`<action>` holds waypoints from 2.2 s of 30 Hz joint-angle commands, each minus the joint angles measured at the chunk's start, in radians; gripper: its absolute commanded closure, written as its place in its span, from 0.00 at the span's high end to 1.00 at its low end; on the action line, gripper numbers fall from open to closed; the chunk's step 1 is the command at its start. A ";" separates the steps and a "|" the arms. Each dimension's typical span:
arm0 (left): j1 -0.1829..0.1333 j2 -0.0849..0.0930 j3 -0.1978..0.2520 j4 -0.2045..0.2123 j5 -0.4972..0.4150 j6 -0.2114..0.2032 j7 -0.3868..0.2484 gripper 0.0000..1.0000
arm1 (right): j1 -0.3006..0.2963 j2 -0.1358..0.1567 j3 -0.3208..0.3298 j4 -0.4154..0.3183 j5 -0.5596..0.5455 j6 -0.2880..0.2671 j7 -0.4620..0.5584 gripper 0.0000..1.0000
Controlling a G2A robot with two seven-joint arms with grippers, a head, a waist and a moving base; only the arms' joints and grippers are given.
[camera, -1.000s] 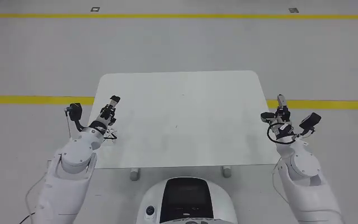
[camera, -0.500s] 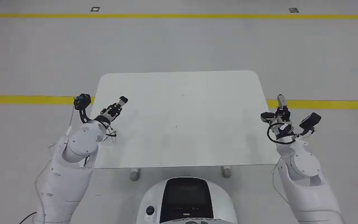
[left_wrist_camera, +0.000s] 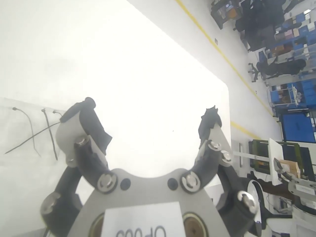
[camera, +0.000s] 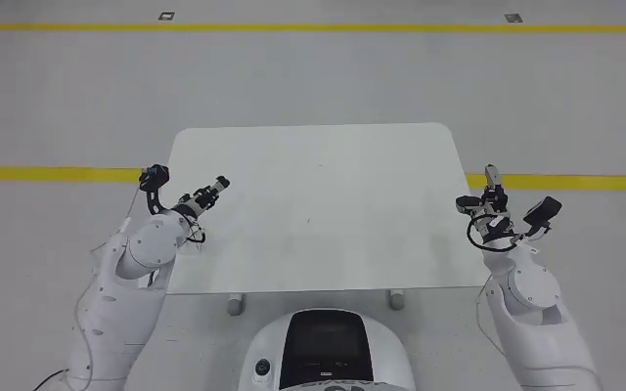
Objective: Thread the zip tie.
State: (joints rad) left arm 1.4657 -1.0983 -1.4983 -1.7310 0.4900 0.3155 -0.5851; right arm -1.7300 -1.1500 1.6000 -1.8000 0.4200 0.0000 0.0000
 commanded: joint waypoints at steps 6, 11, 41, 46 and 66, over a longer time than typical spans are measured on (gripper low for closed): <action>-0.062 0.023 0.005 -0.064 0.200 0.024 -0.236 1.00 | 0.000 0.000 0.000 0.000 0.000 0.000 0.000 1.00; -0.102 0.025 -0.001 -0.043 0.330 0.024 -0.462 1.00 | 0.000 0.000 0.000 0.000 0.000 0.000 0.000 1.00; -0.176 0.021 -0.039 0.097 0.479 0.024 -0.628 1.00 | 0.000 0.000 0.000 0.000 0.000 0.000 0.000 1.00; -0.176 0.021 -0.039 0.097 0.479 0.024 -0.628 1.00 | 0.000 0.000 0.000 0.000 0.000 0.000 0.000 1.00; -0.308 0.008 0.025 0.345 0.528 0.024 -0.736 1.00 | 0.000 0.000 0.000 0.000 0.000 0.000 0.000 1.00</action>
State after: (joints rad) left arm 1.1573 -1.0903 -1.4729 -1.3859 1.0179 0.3400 -1.3209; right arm -1.7300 -1.1500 1.6000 -1.8000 0.4200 0.0000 0.0000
